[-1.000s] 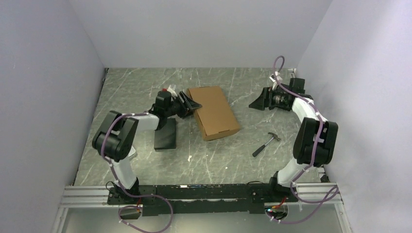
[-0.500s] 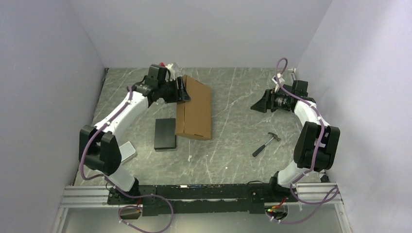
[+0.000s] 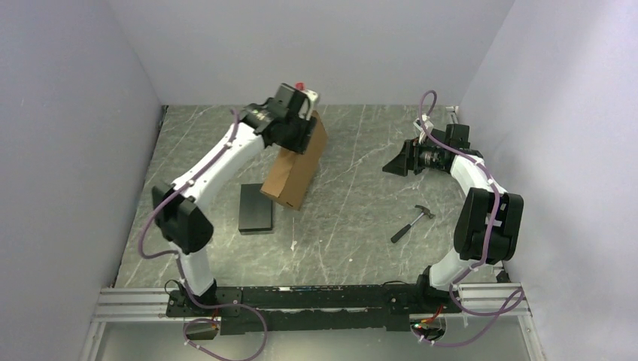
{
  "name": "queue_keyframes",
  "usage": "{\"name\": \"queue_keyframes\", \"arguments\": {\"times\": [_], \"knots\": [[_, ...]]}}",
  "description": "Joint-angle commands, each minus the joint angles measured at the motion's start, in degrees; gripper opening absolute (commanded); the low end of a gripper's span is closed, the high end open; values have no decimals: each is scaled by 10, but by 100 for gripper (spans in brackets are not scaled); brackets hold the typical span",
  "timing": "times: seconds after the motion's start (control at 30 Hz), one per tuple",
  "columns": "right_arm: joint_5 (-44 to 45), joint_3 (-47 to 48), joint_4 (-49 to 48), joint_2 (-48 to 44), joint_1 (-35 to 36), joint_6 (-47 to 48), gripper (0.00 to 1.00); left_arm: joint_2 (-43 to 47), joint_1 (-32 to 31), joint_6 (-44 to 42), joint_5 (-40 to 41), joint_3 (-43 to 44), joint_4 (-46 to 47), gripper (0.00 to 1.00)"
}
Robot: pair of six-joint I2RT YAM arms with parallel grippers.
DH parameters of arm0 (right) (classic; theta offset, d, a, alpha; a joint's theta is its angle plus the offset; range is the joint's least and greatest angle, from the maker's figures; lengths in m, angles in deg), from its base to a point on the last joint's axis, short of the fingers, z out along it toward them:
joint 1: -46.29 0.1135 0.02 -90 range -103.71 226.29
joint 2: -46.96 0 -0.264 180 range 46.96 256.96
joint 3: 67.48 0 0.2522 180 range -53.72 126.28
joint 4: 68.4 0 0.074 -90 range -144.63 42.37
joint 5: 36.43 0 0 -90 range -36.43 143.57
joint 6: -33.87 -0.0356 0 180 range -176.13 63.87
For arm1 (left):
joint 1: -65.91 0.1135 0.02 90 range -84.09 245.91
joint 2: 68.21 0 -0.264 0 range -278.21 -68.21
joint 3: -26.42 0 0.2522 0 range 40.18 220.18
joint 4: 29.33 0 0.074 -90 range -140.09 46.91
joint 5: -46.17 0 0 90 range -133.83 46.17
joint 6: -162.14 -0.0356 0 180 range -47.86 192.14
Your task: Fold the paper box
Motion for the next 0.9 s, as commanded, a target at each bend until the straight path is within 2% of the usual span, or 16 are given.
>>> {"name": "queue_keyframes", "arguments": {"times": [0.0,0.2,0.33,0.67,0.87], "knots": [[-10,4,3,2,0,18,73,-63,-56,-62,160,103,-48,28],[-6,6,6,7,-1,21,73,-166,-137,-165,328,204,-55,24],[-4,8,8,9,-2,22,73,-220,-177,-202,402,209,-37,22],[5,3,-2,10,-13,16,73,-261,-214,-186,450,116,67,28],[47,6,-3,13,-37,11,74,-282,-230,-181,472,74,126,40]]}}
